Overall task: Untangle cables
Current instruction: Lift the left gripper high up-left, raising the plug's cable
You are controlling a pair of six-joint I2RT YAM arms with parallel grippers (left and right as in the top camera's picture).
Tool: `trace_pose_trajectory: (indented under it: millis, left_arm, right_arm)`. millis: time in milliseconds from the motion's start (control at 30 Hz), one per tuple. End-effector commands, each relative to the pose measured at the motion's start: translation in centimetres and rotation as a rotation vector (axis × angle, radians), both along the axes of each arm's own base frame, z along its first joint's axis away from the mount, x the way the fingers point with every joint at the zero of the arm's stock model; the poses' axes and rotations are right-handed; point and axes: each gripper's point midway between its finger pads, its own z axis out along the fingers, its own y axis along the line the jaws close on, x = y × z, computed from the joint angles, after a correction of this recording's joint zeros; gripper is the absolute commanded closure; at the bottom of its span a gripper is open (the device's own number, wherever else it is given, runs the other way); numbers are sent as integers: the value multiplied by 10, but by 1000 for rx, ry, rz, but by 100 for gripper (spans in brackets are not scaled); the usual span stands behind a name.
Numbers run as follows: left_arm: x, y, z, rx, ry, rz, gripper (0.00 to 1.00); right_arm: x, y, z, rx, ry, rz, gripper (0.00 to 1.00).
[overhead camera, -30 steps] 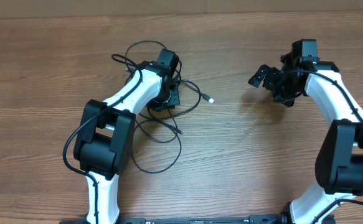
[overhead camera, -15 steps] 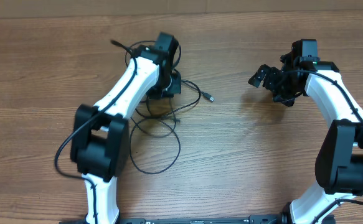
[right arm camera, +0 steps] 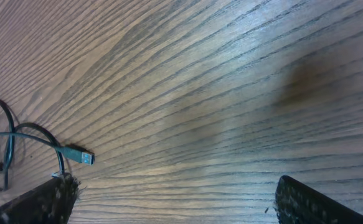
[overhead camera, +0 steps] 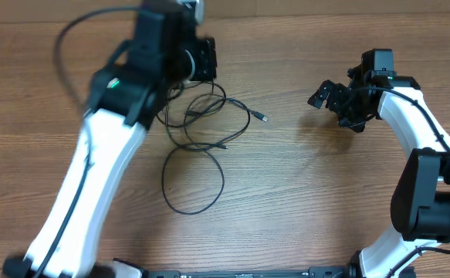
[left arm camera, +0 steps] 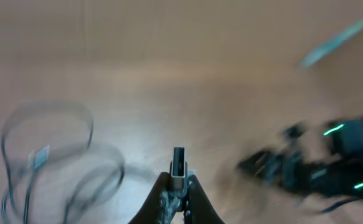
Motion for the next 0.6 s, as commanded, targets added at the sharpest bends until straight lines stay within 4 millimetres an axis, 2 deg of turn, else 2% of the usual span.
trace_pose_trajectory:
  millis: [0, 100, 233, 433, 567]
  left_arm:
    - [-30, 9, 86, -78, -245, -20, 96]
    - [-53, 18, 141, -144, -417, -19, 96]
    - [-88, 29, 194, -212, -585, -34, 96]
    - [-142, 34, 252, -297, -791, -125, 96]
    - [-171, 34, 268, -321, -853, -192, 96]
  right_arm:
    - [4, -1, 6, -6, -23, 5, 0]
    - [4, -1, 6, -6, -23, 5, 0]
    - [4, -1, 6, -6, -23, 5, 0]
    - [4, -1, 6, -6, -23, 5, 0]
    - [4, -1, 6, -6, -23, 5, 0]
